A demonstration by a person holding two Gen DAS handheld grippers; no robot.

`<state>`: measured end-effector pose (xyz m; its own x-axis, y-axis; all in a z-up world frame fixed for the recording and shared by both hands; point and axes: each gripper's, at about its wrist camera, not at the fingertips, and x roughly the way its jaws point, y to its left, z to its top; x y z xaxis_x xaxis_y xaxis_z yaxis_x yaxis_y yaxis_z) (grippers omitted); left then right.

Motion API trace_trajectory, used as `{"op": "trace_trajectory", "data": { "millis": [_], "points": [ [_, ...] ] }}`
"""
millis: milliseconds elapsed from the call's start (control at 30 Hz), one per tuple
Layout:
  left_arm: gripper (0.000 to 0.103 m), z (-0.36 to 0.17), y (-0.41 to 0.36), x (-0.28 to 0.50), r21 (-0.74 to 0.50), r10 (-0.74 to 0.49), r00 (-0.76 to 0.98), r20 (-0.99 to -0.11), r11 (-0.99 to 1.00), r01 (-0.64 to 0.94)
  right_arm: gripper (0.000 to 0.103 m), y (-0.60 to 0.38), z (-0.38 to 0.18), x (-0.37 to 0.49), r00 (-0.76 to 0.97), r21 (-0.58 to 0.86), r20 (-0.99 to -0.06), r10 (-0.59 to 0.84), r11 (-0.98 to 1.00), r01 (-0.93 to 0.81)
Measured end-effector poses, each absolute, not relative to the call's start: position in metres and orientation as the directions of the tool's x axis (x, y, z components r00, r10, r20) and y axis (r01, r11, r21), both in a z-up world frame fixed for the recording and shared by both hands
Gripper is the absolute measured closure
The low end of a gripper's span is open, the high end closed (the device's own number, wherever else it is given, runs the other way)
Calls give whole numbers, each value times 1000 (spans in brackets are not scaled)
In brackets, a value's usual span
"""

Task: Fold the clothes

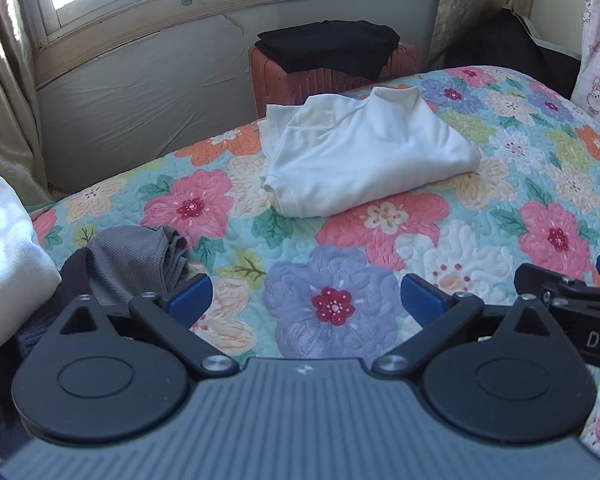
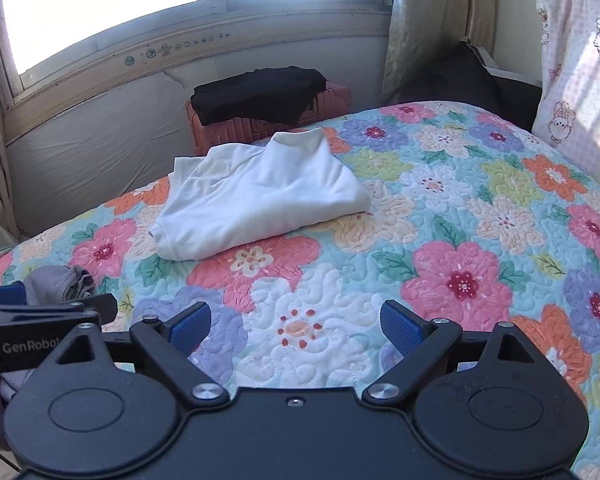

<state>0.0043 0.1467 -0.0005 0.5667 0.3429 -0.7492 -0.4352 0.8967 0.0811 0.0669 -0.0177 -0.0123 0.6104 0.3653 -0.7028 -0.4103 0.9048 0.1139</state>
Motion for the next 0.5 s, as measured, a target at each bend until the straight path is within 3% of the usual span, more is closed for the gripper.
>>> {"op": "trace_trajectory", "data": {
  "millis": [500],
  "points": [
    [1, 3, 138, -9, 121, 387, 549, -741, 881, -457, 9, -34, -15, 44, 628, 137, -686, 367, 913, -385]
  ]
}}
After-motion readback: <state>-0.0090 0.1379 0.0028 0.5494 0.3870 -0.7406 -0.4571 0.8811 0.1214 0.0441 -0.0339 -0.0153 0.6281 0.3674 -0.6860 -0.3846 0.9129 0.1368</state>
